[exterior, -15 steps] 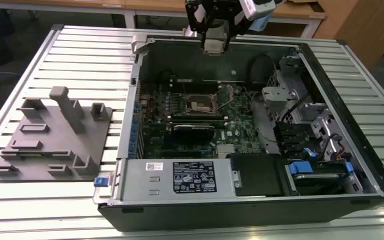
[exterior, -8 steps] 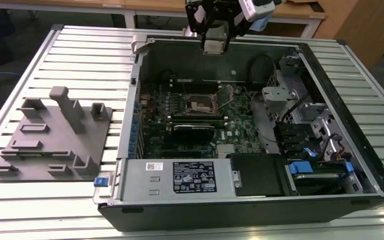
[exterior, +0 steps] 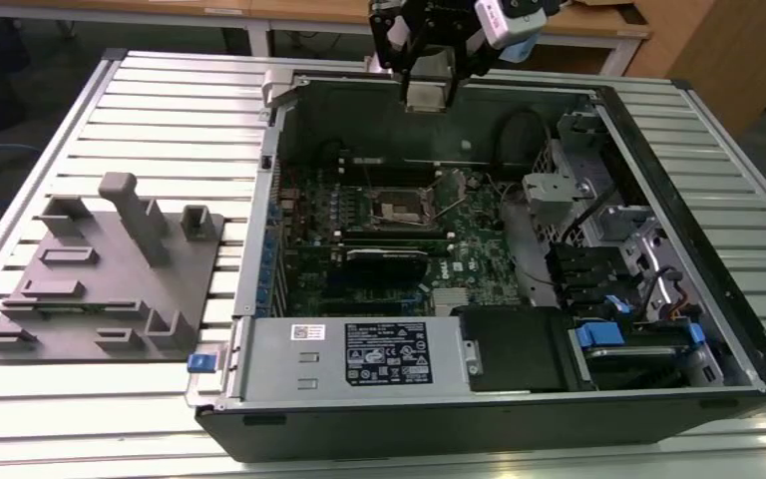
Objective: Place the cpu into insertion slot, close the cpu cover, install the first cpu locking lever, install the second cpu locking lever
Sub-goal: 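Place the cpu into insertion slot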
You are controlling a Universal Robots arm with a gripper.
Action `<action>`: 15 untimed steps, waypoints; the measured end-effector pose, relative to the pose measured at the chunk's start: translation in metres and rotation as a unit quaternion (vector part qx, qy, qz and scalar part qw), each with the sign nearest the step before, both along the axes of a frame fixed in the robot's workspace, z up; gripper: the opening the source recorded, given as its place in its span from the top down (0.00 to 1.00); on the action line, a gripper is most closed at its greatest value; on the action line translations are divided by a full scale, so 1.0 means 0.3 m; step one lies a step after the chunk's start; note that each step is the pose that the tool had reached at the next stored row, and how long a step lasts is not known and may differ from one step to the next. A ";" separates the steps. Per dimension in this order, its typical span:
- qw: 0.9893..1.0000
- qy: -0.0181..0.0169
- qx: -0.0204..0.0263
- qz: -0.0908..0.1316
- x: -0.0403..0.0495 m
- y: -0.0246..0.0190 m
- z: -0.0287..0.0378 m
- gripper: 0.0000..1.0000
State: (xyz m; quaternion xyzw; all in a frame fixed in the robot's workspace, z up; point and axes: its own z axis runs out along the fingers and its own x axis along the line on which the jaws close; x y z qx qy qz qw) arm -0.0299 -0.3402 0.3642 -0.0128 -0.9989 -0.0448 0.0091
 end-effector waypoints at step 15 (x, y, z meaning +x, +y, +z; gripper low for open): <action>1.000 0.000 0.000 0.000 0.000 0.000 -0.025 0.46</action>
